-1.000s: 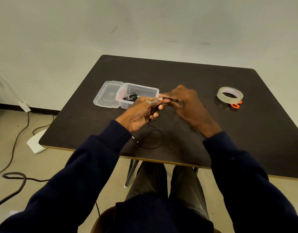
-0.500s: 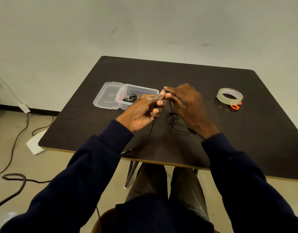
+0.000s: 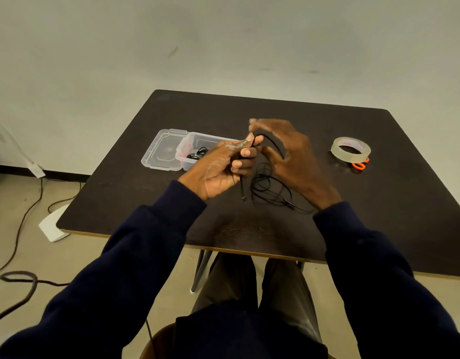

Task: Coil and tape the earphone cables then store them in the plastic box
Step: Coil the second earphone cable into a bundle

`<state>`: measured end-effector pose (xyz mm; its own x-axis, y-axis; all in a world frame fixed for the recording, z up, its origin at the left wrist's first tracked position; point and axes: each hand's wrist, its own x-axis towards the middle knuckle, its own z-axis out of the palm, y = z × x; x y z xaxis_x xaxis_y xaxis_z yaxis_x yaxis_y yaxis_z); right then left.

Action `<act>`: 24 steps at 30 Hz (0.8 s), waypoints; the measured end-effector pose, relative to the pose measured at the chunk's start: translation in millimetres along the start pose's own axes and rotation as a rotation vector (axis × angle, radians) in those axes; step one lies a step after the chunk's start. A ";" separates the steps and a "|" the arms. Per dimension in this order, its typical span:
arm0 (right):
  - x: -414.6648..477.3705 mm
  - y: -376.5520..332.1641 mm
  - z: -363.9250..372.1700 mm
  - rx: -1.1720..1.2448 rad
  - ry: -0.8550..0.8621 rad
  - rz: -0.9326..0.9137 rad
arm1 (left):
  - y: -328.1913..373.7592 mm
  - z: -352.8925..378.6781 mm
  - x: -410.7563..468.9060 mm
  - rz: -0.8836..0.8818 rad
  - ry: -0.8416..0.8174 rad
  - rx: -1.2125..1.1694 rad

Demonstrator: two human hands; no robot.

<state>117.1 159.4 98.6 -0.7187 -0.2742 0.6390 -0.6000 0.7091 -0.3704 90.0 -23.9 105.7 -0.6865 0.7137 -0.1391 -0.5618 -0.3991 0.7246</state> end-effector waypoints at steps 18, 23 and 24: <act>-3.6 1.4 25.0 0.409 0.123 0.435 | -6.3 22.4 4.2 0.172 -0.143 -0.180; -29.2 -14.4 34.8 0.419 -0.088 0.465 | 3.7 21.8 16.2 0.352 -0.111 -0.247; -34.9 -18.6 34.5 0.407 -0.123 0.441 | 5.8 20.6 20.1 0.389 -0.114 -0.248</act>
<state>141.2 133.5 60.0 -0.9506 -0.1009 0.2934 -0.3052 0.4747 -0.8255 82.4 0.0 121.0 -0.8205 0.5369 0.1962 -0.3756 -0.7650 0.5232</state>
